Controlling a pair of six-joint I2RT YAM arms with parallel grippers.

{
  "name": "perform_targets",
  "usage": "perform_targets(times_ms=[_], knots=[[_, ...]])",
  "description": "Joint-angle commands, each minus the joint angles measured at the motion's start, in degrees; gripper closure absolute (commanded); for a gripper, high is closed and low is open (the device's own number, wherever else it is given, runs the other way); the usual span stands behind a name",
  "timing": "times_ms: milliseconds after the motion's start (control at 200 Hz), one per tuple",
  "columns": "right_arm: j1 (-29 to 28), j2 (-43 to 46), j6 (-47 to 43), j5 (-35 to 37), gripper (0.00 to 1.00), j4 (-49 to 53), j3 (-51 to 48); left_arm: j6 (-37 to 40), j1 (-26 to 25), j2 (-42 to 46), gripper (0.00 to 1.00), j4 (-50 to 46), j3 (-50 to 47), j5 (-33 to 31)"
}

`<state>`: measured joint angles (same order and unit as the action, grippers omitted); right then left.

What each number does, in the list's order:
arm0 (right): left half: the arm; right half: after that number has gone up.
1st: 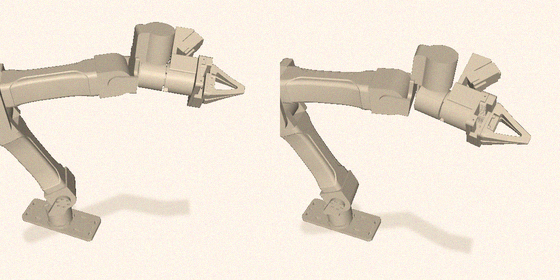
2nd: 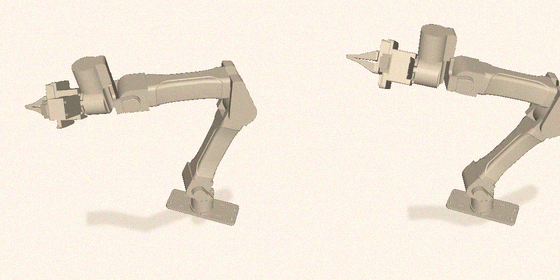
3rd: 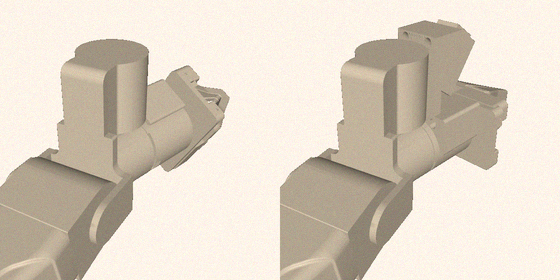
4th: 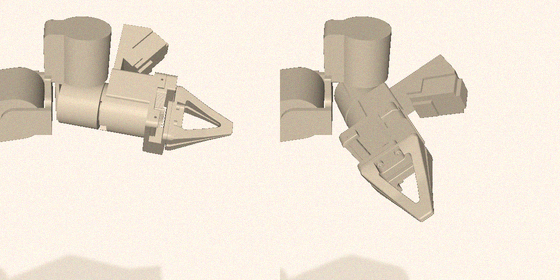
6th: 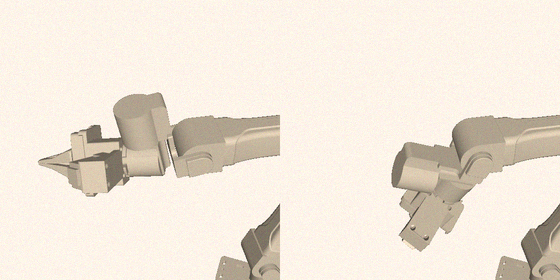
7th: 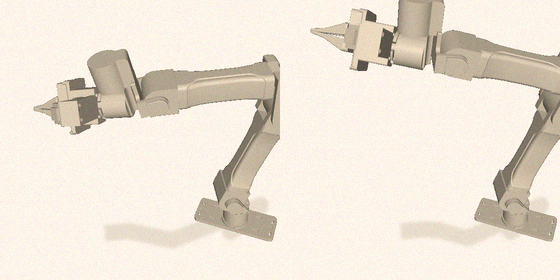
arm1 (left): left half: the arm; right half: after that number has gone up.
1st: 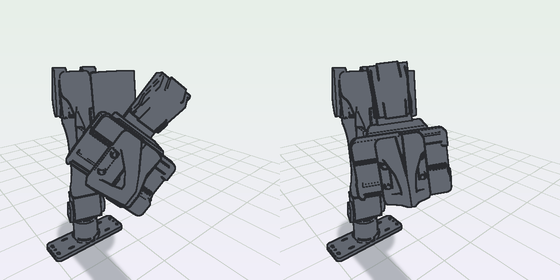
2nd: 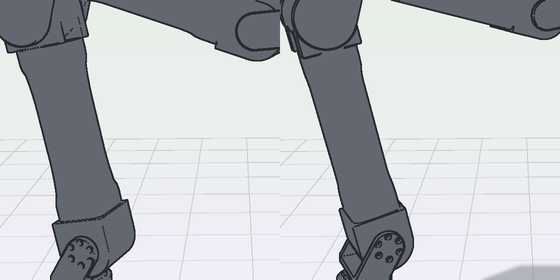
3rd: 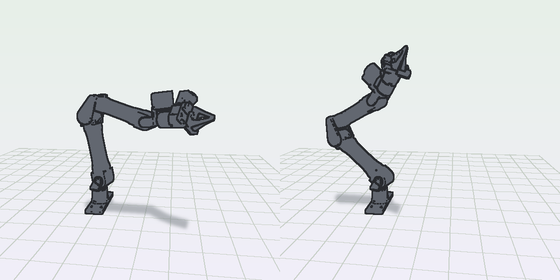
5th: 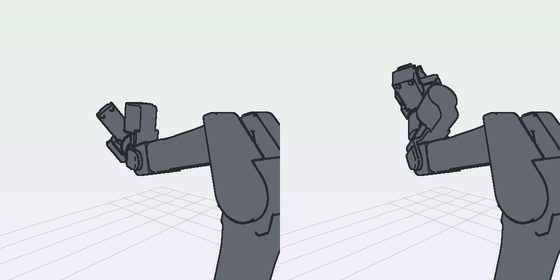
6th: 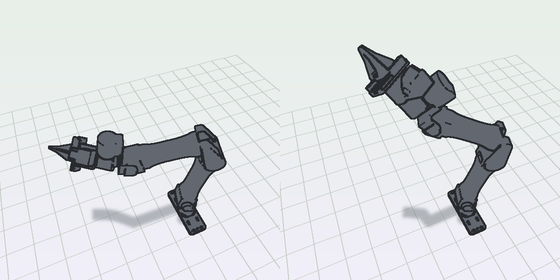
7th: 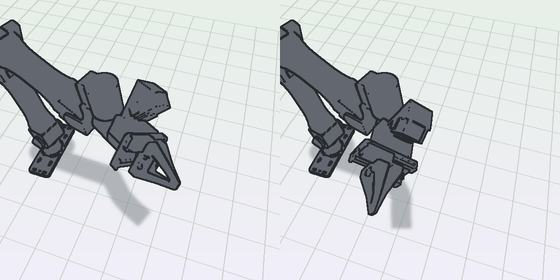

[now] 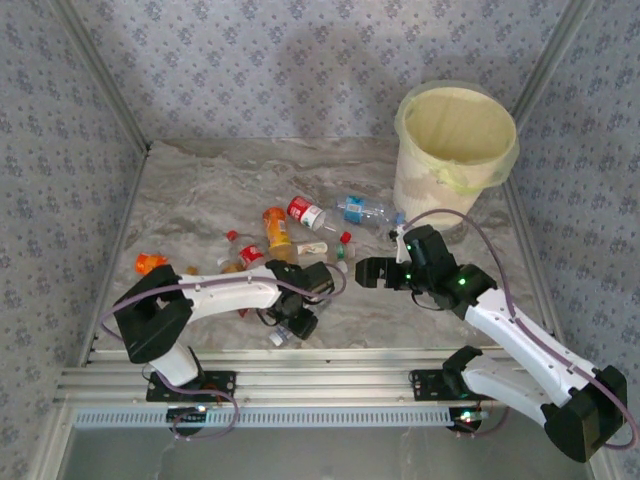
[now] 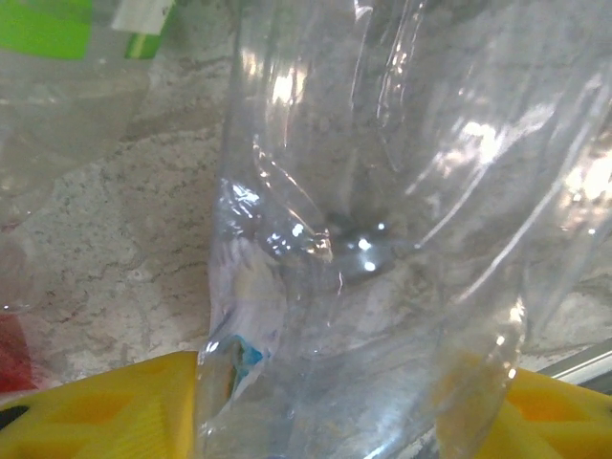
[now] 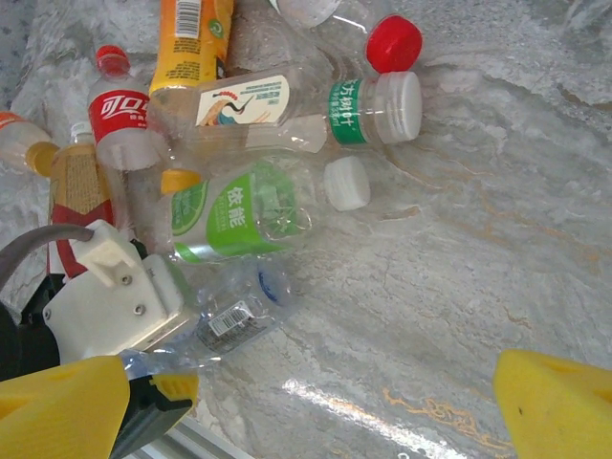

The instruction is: Put the plastic bottles in the bin

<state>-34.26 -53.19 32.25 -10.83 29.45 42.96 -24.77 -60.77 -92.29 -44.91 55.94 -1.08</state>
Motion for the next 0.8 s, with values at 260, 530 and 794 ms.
perform_targets(times_ms=[260, 530, 794], knots=[[3.94, 4.15, 13.74, -7.06, 0.01, -7.81, -4.55, -7.96, -0.16, 10.29, 0.42, 5.09, 4.16, 8.15], [5.53, 4.96, 16.03, -16.50, 0.09, -16.48, -5.86, -17.65, 3.13, 14.61, 0.41, 20.44, 2.33, 21.29], [5.52, 4.06, 18.06, -20.99, 0.13, -23.07, -7.37, -20.94, 5.49, 16.09, 0.41, 26.65, 2.28, 29.29]])
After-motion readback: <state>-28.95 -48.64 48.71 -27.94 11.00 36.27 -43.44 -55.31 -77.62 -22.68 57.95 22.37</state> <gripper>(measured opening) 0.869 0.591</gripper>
